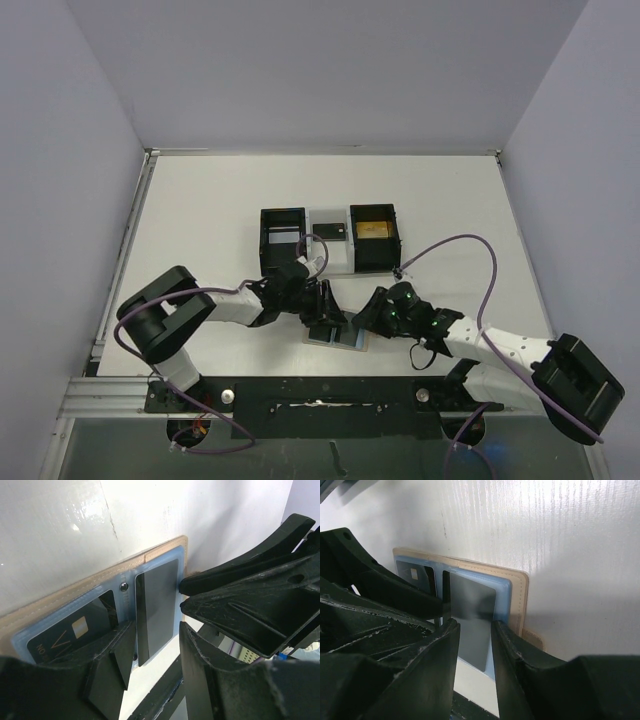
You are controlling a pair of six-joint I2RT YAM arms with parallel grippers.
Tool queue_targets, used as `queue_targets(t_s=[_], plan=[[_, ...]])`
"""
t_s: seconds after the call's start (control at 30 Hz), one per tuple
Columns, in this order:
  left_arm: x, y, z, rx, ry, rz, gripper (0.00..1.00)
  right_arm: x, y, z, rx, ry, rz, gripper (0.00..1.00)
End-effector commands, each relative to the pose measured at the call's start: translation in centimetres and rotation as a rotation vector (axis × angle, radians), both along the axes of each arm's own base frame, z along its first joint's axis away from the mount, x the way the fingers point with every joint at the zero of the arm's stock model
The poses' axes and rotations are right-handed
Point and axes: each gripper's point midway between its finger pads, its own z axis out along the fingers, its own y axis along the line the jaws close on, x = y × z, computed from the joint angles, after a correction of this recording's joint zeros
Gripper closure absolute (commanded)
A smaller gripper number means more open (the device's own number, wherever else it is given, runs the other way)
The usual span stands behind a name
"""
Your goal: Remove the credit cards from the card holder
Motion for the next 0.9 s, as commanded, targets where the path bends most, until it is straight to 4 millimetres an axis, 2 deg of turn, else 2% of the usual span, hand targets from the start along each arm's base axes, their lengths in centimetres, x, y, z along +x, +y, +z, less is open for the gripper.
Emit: queue_targets(t_s=[0.0,0.23,0.5,0.6,0.7,0.77,0.87], plan=[[-0.1,-1.0,0.3,-0.054,0.01,-0.011,0.61,-0.3,-0.4,-0.8,-0.01,0.011,0.022,0.66],[-0.6,-0.6,-1.1,-0.004,0.043,-0.025,0.63,-0.2,0.1,-0.9,0.007,0.014,0.05,0.66],[-0.1,-1.3,0.5,-0.036,0.017,-0.035,0.9,0.1,0.6,-1.0,0.008,0.024,0.072,0.65],[0.2,-1.0,0.5,-0.013,0.01,-0.017,0.95,0.1,0.5,-1.3,-0.006,0.036,0.072,0.65],[0.5,-0.9,1.0,-0.015,-0.002,-0.008,0.95,-0.1,0.3,-1.6,-0.021,0.055,0.065,0.65],[0.7,-0.8,1.5,-0.022,-0.01,-0.004,0.87,-0.2,0.1,-1.9,-0.031,0.067,0.062,0.66],[0.8,-0.8,2.0,-0.036,-0.017,-0.009,0.82,-0.3,0.2,-2.2,-0.034,0.078,0.065,0.66]])
